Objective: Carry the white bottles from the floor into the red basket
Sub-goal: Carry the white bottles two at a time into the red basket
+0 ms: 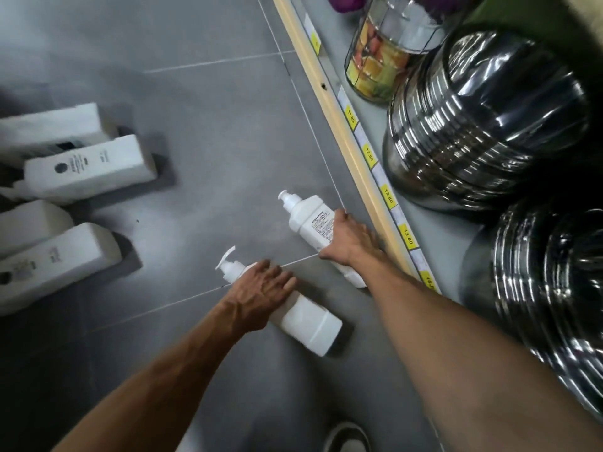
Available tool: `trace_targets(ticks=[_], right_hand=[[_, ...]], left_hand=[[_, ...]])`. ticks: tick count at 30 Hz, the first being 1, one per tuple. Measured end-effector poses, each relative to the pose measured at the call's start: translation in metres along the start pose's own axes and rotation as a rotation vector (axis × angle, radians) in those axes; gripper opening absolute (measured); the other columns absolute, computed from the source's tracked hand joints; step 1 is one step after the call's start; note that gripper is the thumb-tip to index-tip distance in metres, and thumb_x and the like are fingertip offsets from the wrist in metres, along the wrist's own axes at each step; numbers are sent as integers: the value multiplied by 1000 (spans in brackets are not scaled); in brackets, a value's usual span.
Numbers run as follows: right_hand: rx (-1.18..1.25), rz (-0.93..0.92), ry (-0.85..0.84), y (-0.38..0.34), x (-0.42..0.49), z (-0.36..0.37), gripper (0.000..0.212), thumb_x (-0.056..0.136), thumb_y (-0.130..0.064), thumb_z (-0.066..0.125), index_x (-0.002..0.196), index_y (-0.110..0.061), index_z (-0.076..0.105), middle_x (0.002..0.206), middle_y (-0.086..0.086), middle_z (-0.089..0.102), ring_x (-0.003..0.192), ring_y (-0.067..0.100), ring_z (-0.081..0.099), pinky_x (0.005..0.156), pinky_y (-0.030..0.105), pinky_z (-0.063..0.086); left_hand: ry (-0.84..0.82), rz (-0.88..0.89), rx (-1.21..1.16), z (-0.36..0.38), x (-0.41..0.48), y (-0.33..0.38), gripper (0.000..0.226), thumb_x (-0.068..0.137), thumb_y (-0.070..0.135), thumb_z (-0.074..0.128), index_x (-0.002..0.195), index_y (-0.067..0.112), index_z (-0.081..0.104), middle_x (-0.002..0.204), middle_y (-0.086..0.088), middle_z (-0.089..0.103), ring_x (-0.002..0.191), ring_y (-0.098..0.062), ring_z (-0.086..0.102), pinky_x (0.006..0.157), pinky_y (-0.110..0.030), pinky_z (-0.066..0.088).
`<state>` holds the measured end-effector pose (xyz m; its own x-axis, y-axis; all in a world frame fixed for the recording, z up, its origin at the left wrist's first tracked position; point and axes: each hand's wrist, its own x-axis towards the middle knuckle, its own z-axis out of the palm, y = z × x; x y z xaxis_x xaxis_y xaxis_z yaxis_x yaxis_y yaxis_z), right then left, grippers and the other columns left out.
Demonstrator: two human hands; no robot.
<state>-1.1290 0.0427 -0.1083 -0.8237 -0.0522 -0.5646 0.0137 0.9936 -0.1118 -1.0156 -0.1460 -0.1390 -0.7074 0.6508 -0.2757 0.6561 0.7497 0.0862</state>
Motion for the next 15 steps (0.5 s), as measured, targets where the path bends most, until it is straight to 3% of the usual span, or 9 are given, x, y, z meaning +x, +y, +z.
trace_targets(ticks=[7, 15], right_hand=[[42, 44, 18, -20, -81, -65, 91, 71, -43, 87, 138, -13, 34, 135, 12, 54, 118, 37, 58, 92, 40, 45], [195, 118, -25, -75, -262, -203, 84, 65, -44, 85, 128, -15, 38, 129, 8, 57, 112, 37, 62, 89, 39, 47]], left_hand=[[-15, -230, 6, -86, -97, -34, 57, 43, 18, 77, 97, 13, 59, 85, -8, 57, 71, -31, 56, 67, -39, 44], [-95, -770, -169, -296, -237, 1, 67, 48, 32, 81, 108, 13, 59, 99, -5, 62, 91, -29, 60, 81, -41, 46]])
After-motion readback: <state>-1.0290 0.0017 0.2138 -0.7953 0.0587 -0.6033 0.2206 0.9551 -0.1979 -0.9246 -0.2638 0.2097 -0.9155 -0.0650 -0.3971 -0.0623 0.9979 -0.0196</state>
